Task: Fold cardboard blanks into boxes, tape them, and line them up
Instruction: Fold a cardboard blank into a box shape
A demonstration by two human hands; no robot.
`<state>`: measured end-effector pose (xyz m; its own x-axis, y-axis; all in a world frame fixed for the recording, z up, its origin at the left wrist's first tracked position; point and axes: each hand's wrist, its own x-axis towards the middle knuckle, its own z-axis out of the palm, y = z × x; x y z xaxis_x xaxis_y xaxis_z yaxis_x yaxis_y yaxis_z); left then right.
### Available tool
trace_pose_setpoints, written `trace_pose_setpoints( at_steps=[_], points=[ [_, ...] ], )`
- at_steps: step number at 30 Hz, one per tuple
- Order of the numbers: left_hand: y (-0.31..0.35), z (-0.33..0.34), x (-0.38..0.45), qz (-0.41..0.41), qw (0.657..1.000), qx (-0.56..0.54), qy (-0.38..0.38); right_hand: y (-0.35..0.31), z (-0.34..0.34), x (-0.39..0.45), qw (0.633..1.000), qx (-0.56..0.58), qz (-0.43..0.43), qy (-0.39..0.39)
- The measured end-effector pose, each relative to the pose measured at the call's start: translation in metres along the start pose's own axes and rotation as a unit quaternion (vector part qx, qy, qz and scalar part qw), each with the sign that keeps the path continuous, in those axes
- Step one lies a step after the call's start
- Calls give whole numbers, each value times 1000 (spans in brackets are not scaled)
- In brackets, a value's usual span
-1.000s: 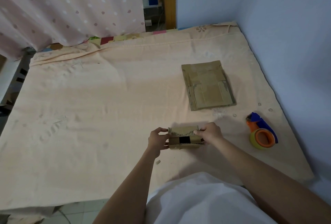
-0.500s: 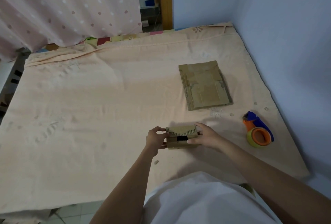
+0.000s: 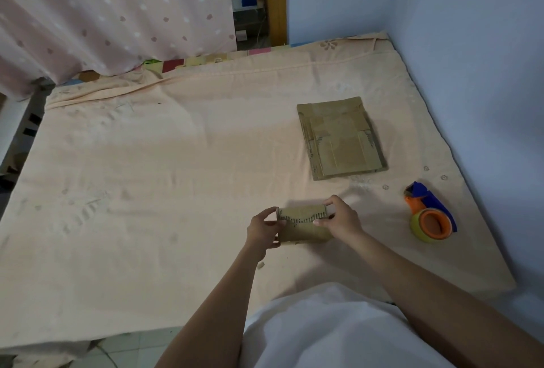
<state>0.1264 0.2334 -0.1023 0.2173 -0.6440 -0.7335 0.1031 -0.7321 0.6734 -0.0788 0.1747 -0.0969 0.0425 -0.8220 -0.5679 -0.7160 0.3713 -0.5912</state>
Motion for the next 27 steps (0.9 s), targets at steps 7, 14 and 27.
trace_pose_setpoints(
  at_steps=[7,14,27],
  points=[
    [3,0,-1,9,1000,2,3,6,0,2,996,57,58,-40],
    [10,17,-5,27,1000,0,-14,8,-21,-13,995,76,63,-21],
    [19,98,-10,32,998,-1,-47,51,-88,-19,993,98,66,6]
  ],
)
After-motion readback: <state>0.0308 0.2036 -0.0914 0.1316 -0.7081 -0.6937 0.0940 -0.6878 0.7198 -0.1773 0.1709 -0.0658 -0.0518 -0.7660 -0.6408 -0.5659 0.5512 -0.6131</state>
